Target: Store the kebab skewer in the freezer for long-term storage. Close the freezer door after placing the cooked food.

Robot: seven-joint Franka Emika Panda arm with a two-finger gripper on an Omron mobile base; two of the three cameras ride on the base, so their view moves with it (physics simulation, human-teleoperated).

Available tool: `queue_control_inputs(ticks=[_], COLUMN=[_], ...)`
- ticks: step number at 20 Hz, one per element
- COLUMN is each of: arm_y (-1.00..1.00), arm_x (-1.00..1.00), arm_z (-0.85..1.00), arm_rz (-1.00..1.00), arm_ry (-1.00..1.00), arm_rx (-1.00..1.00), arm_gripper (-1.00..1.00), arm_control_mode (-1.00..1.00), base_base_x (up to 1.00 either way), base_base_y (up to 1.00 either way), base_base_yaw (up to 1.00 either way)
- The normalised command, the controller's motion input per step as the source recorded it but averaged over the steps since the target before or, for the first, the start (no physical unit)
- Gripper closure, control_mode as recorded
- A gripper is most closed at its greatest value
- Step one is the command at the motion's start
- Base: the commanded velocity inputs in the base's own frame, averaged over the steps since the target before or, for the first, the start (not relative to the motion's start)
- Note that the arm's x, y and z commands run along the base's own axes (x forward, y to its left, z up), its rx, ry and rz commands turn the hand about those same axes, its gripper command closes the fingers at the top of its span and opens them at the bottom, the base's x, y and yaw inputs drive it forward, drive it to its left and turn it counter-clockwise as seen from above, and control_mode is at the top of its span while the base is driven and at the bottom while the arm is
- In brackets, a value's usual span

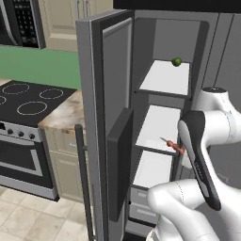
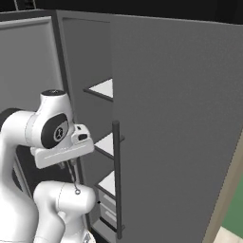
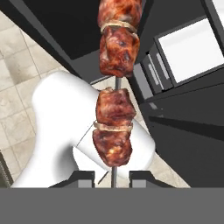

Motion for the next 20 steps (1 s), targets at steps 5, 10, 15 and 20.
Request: queue_control_inputs(ticks=[5, 10, 15, 20], arm_y=[0.0, 0.02, 0.16, 0.04], arm_x=[0.13, 0.38, 0.48, 0.48], arm_z=[0.0, 0.0, -0.02, -0.17], arm_rz=[-0.32, -0.5, -0.54, -0.58], arm_ry=[0.0, 0.0, 0.0, 0.0], arm_rx=[0.03, 0.0, 0.0, 0.0], arm_gripper=[1.0, 1.0, 1.0, 1.0], arm_control_mode=[-1.0, -1.0, -1.0, -1.0], base_base_x=[0.0, 0.0, 0.0, 0.0], base_base_y=[0.0, 0.0, 0.0, 0.0], base_base_yaw=[0.0, 0.0, 0.0, 0.0])
